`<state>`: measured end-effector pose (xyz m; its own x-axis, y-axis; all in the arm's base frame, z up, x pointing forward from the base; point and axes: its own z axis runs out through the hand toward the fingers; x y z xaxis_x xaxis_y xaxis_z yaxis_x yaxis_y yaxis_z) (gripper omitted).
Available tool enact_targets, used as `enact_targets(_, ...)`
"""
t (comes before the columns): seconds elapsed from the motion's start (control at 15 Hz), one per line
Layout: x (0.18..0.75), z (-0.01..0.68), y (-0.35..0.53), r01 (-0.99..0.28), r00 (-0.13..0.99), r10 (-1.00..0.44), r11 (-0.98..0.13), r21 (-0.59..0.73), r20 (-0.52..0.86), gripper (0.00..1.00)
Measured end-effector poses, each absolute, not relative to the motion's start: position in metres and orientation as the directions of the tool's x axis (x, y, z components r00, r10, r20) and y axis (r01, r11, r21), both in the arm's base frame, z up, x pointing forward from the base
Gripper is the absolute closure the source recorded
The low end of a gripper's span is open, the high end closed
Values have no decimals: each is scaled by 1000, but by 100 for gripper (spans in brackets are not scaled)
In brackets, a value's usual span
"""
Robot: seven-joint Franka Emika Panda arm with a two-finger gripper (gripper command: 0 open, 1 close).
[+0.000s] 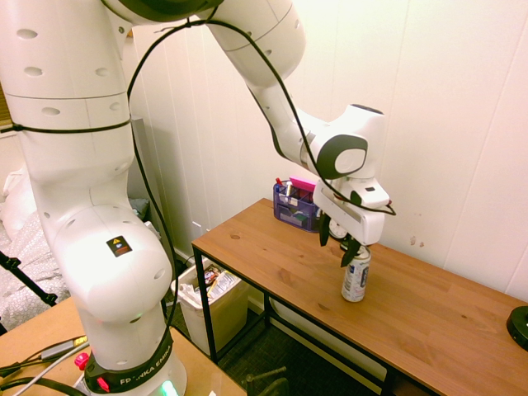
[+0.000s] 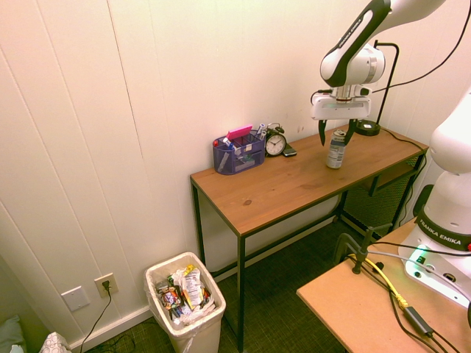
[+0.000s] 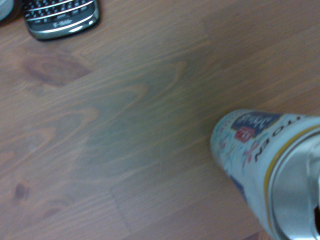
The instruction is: Throw the can in the trash bin
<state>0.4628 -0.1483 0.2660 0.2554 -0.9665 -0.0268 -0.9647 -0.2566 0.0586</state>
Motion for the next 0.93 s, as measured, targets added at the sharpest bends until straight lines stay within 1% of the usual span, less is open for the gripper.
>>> enact_targets(0.2,479,255,-160,-981,178,-984,-176,83,22,0)
enact_targets(0.33,485,247,-168,-986,146,-988,-142,89,44,0)
enact_targets(0.67,486,235,-173,-989,120,-991,-114,94,61,0)
enact_targets(0.93,485,225,-197,-993,79,-994,-71,98,80,0)
